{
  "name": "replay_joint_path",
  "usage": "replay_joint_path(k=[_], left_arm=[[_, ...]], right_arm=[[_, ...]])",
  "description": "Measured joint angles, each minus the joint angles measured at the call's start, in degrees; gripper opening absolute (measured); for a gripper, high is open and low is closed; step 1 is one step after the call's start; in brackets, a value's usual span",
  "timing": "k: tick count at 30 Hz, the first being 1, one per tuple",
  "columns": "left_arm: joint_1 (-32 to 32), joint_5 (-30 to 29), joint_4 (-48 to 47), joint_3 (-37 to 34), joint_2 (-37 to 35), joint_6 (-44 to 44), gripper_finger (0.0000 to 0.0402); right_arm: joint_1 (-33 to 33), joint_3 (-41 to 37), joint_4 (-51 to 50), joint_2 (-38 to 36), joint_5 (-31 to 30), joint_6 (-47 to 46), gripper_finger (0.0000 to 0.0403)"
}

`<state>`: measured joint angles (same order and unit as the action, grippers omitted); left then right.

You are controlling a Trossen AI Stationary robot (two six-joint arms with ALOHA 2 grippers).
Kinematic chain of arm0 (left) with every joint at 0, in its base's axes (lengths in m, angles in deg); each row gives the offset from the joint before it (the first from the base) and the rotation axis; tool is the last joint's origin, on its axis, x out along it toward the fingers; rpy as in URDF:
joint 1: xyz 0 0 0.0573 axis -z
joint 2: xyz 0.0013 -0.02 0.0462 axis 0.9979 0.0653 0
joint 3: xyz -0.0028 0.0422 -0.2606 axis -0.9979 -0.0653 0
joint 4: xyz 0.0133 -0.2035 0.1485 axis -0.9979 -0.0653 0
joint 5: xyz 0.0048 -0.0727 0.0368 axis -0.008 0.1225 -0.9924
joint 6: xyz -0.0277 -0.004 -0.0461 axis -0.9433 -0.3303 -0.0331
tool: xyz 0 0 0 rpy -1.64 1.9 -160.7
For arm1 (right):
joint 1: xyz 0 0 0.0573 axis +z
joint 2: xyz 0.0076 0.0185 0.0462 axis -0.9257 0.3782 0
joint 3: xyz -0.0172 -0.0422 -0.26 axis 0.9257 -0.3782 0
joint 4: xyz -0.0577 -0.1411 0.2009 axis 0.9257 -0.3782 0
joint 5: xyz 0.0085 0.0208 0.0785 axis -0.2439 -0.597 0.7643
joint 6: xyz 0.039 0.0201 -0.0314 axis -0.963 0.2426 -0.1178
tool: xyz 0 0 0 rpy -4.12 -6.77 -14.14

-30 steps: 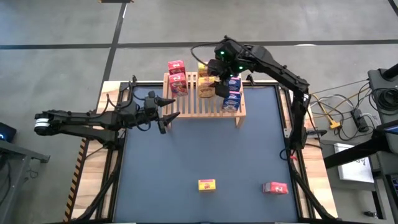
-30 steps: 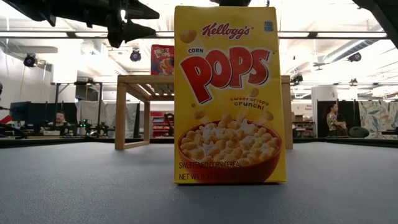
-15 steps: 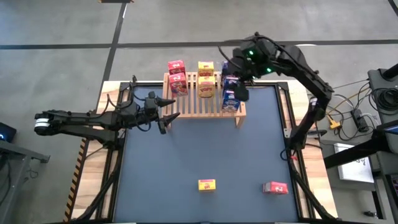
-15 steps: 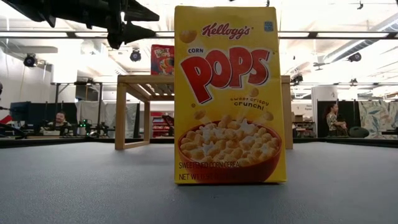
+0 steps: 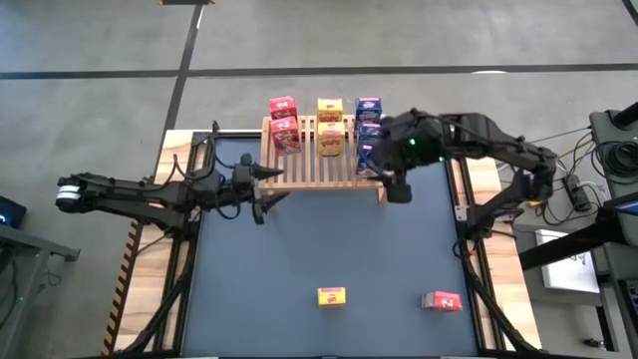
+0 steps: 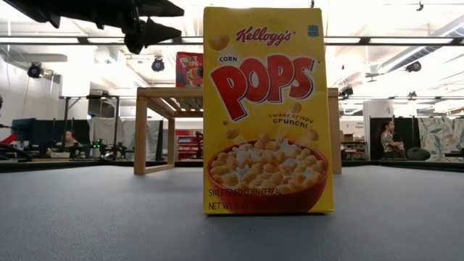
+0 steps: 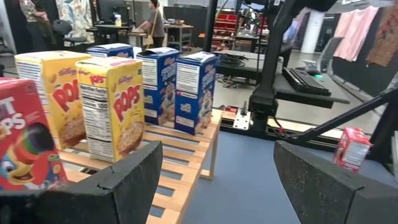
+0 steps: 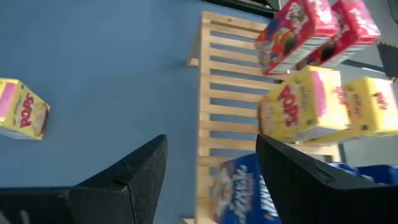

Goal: Stack cereal on shelf
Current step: Put the yellow cereal box on the shelf aligned with the yellow cereal boxes

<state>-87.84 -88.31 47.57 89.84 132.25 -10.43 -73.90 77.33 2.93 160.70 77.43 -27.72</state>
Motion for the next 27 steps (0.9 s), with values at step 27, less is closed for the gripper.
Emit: replay_joint_path(k=[27], left_arm=[[3.72,1.04,2.91,0.0,6.06,-3.18,0.0291]], right_arm=[[2.52,-44.45,30.2,-29.93,-0.83,-1.55,0.0235]])
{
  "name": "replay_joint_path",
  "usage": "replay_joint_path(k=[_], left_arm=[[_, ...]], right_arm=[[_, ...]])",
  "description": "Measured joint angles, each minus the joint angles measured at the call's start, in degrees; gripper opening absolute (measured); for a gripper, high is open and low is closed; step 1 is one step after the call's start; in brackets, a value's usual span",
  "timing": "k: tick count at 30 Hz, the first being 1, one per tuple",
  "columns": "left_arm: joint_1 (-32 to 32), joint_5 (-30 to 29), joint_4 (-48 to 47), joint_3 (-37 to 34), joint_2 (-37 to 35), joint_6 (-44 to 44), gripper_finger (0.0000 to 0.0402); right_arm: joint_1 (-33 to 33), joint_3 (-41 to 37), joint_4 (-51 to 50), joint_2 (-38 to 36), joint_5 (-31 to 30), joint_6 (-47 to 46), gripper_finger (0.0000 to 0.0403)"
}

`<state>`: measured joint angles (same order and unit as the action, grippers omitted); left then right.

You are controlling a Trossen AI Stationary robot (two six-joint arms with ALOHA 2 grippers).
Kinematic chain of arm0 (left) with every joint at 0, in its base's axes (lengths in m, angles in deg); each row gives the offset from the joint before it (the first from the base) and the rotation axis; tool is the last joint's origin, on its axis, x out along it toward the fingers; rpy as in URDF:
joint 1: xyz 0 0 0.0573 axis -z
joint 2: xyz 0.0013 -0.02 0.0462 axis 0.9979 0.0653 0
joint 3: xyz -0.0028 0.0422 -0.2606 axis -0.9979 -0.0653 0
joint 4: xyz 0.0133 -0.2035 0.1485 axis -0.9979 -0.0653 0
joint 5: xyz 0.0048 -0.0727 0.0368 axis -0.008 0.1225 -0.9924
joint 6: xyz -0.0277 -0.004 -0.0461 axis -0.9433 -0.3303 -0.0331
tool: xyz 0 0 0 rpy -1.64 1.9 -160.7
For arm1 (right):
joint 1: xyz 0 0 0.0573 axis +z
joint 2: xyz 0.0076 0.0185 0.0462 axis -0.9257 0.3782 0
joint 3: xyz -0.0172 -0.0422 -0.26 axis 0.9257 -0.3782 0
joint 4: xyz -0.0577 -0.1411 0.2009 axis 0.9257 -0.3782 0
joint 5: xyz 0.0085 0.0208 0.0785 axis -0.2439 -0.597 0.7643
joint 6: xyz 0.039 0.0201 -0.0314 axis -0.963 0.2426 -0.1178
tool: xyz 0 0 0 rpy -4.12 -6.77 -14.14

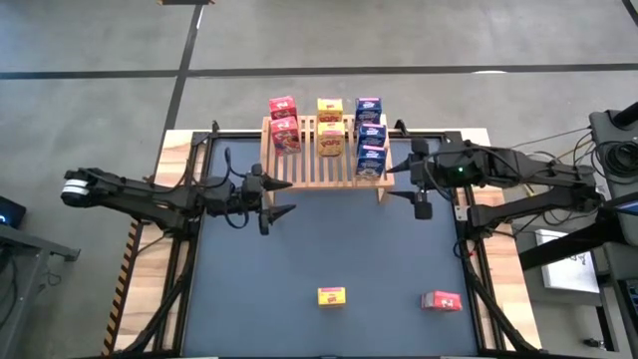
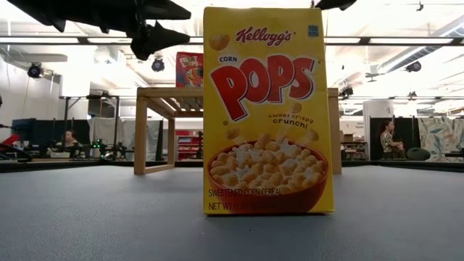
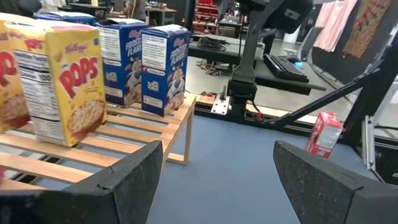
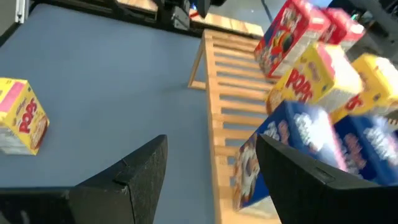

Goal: Stack cereal on shelf
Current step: Put the yellow cereal box on the shelf aligned with the yellow cereal boxes

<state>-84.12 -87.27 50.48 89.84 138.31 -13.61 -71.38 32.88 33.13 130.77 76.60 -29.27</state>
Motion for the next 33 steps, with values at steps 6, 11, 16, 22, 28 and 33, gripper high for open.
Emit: replay_joint_path(k=[6,11,16,22,28,33], left_arm=[[1.58,0.03,1.9,0.0,3.78,-0.03,0.0291],[3.67,0.48,7.0,0.0,7.43,-0.35,0.0291],[5.66,0.53,9.73,0.0,9.03,-0.64,0.0291],[8.06,0.54,9.74,0.0,8.23,-0.84,0.0291],[8.72,3.41,6.63,0.0,-0.28,-0.58,0.0291],[9.03,3.38,4.36,0.02,-5.85,0.19,0.0291]], right_arm=[[0.01,-5.93,3.02,-2.57,0.44,-3.15,0.0235],[0.77,-9.96,8.08,-3.93,4.96,-4.83,0.0235],[4.27,-12.08,11.26,-4.63,5.4,-5.62,0.0235],[8.87,-13.26,14.39,-4.56,5.3,-4.46,0.0235],[11.0,-13.28,15.6,-4.41,5.25,-4.2,0.0235],[11.63,-13.3,15.92,-3.74,5.22,-4.39,0.0235]])
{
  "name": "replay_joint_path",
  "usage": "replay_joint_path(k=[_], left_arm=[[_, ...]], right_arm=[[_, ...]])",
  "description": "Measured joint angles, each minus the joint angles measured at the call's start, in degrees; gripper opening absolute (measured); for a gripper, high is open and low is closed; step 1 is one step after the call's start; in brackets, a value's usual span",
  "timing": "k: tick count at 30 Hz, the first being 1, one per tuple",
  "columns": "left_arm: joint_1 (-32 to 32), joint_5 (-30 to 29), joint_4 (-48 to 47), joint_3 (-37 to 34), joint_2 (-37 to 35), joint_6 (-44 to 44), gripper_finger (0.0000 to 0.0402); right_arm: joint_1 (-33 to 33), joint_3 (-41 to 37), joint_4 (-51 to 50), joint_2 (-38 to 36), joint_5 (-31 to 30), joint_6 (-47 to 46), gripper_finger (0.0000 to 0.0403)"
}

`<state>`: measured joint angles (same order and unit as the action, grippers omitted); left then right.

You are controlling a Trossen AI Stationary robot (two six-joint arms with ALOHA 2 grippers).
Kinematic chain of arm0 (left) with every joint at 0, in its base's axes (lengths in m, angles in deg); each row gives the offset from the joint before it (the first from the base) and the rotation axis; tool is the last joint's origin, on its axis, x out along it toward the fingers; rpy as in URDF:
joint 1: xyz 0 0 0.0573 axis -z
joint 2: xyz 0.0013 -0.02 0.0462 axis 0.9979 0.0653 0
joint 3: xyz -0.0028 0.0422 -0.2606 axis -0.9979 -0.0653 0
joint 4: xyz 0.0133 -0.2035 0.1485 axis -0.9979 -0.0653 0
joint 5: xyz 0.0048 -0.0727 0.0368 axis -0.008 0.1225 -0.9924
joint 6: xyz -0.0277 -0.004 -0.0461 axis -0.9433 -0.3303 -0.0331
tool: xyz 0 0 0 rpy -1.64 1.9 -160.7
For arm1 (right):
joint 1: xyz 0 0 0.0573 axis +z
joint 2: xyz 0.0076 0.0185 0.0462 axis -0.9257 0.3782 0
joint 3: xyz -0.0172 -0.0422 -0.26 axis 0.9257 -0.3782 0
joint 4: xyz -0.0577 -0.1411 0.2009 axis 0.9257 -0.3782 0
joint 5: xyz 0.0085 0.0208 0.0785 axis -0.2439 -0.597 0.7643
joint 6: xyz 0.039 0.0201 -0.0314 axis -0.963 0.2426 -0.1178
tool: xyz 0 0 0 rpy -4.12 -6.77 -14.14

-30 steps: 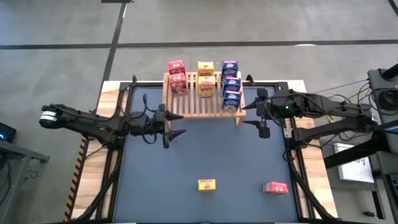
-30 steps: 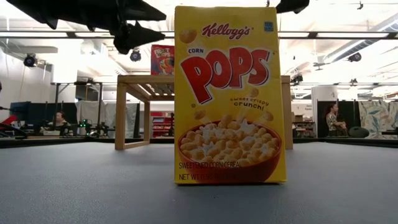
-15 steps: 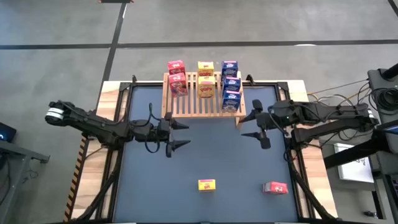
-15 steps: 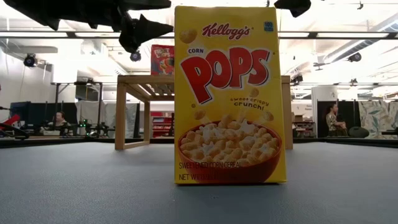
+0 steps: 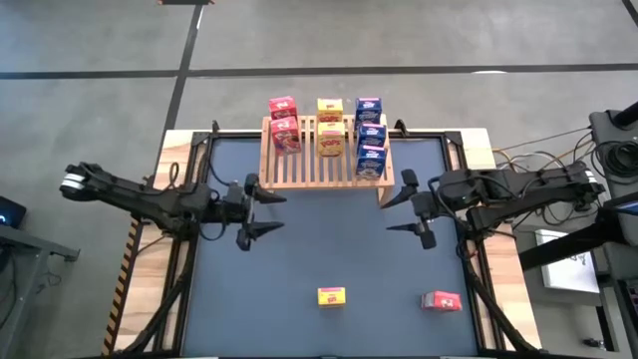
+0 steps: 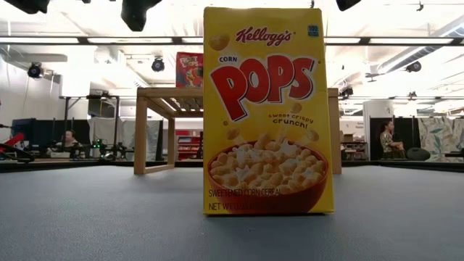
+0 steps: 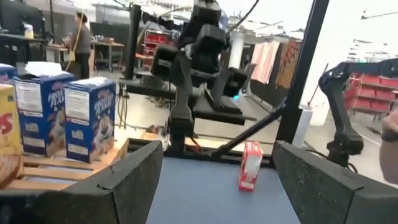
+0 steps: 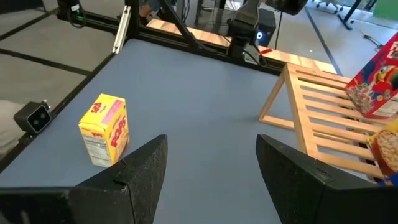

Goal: Stack cereal on shelf
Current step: Put the yellow cereal box on the shelf aligned with the yellow cereal boxes

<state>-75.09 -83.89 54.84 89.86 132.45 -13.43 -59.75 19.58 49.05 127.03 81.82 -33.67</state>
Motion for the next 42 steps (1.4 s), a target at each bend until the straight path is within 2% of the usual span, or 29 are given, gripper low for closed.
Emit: replay_joint_path(k=[4,8,15,19,24,27,30,33,36,42], left_arm=[[1.74,-0.28,0.03,-0.02,1.3,-0.33,0.0291],[4.14,-1.05,1.15,-0.02,6.26,-1.56,0.0291],[5.81,-1.75,10.62,-0.02,13.49,-0.73,0.0291],[5.94,1.84,12.25,1.21,12.42,1.2,0.0291],[5.92,5.4,12.49,2.99,7.01,3.77,0.0291],[6.12,7.45,12.51,3.37,5.11,2.55,0.0291],[7.37,8.49,11.23,3.76,6.34,0.79,0.0291],[9.4,6.74,7.14,5.6,9.99,-0.97,0.0291],[11.53,3.05,-1.12,10.35,14.17,-3.31,0.0289],[14.83,-1.86,-28.76,28.84,24.96,-7.51,0.0272]], right_arm=[[0.32,-0.09,0.83,0.11,0.0,-0.04,0.0235],[1.34,-0.11,1.03,0.06,-0.02,-0.34,0.0235],[2.77,-0.11,1.0,1.28,-1.07,-1.24,0.0235],[3.79,-0.11,0.95,1.58,-1.03,-1.6,0.0235],[4.84,-0.13,1.41,1.3,-1.03,-1.33,0.0235],[5.6,-0.13,2.95,1.11,-1.03,-1.29,0.0235],[6.61,-0.13,3.14,1.12,-1.01,-1.25,0.0235],[7.45,-0.15,3.12,1.12,-1.01,-1.14,0.0235],[7.63,-0.15,3.09,0.97,-1.01,-1.14,0.0235],[7.63,-0.15,3.15,-0.18,-1.01,-2.03,0.0235]])
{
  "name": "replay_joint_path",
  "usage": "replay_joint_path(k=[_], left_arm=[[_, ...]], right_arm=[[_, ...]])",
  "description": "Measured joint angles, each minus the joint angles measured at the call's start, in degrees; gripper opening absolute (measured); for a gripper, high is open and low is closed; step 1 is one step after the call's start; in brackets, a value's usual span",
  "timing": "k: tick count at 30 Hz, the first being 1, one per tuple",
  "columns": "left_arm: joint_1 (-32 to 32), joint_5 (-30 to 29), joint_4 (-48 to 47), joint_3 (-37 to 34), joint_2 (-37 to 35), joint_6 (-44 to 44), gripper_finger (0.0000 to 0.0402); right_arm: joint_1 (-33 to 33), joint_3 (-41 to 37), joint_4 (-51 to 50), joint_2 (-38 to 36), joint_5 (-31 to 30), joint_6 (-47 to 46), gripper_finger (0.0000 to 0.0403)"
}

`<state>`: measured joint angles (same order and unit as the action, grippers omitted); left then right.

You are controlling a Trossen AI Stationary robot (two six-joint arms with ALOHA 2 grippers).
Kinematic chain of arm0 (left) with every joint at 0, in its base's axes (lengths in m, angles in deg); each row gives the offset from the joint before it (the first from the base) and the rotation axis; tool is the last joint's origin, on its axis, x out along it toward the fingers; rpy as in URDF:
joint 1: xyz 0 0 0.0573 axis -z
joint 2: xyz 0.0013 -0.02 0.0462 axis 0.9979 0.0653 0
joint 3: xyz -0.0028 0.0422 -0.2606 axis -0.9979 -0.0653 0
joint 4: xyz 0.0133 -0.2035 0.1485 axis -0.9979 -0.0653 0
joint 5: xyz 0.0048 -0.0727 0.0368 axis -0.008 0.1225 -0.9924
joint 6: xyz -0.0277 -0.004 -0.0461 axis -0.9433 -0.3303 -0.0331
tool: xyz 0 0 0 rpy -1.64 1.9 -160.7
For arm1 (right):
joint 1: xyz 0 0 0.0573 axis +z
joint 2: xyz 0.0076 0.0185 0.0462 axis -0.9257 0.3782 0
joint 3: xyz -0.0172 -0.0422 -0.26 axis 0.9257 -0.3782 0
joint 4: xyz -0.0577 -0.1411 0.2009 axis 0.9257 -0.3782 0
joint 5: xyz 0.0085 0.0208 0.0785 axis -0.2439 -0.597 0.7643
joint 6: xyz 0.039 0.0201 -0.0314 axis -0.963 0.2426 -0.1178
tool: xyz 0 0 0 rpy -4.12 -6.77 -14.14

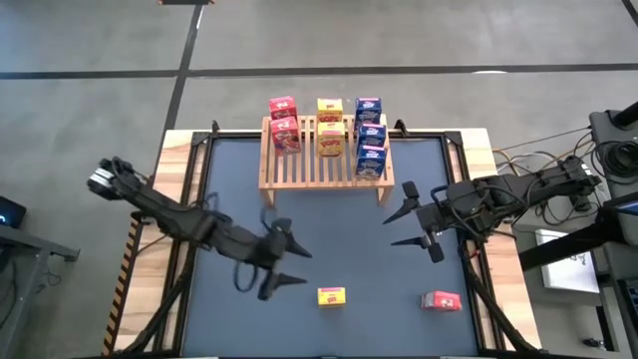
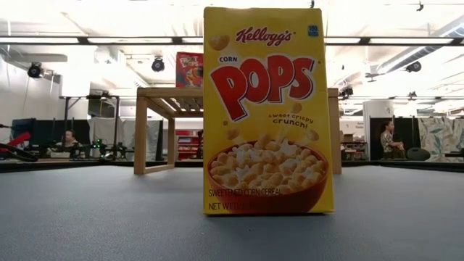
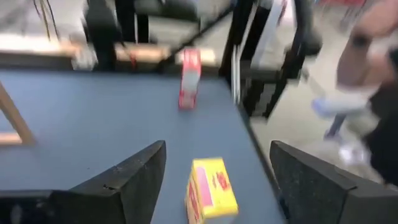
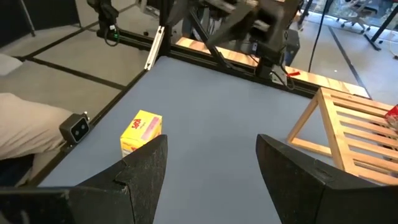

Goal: Stack cereal on shelf
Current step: Put the yellow cereal box on the shelf aligned with the yellow cereal boxes

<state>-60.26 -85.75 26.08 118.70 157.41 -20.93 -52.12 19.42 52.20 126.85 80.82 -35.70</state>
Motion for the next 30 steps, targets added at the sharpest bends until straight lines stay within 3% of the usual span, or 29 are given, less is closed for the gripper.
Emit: replay_joint_path(k=[6,10,13,24,30], left_arm=[[1.34,-0.07,-22.08,17.88,13.08,-0.44,0.0252],[1.23,0.07,-27.83,24.51,20.04,-1.55,0.0245],[1.23,3.34,-30.58,28.12,23.79,-3.16,0.0245],[0.87,3.56,-38.73,30.9,24.9,-11.71,0.0285],[0.75,2.96,-37.59,30.9,24.49,-12.28,0.0316]], right_arm=[[-0.02,0.0,0.42,-0.19,0.0,0.54,0.0235],[-0.02,0.0,0.43,-0.32,0.02,0.82,0.0235],[0.18,0.0,0.37,-0.3,0.05,0.63,0.0235],[0.35,0.0,0.36,-0.32,0.13,2.86,0.0235],[0.35,0.0,0.32,-0.32,0.12,3.06,0.0235]])
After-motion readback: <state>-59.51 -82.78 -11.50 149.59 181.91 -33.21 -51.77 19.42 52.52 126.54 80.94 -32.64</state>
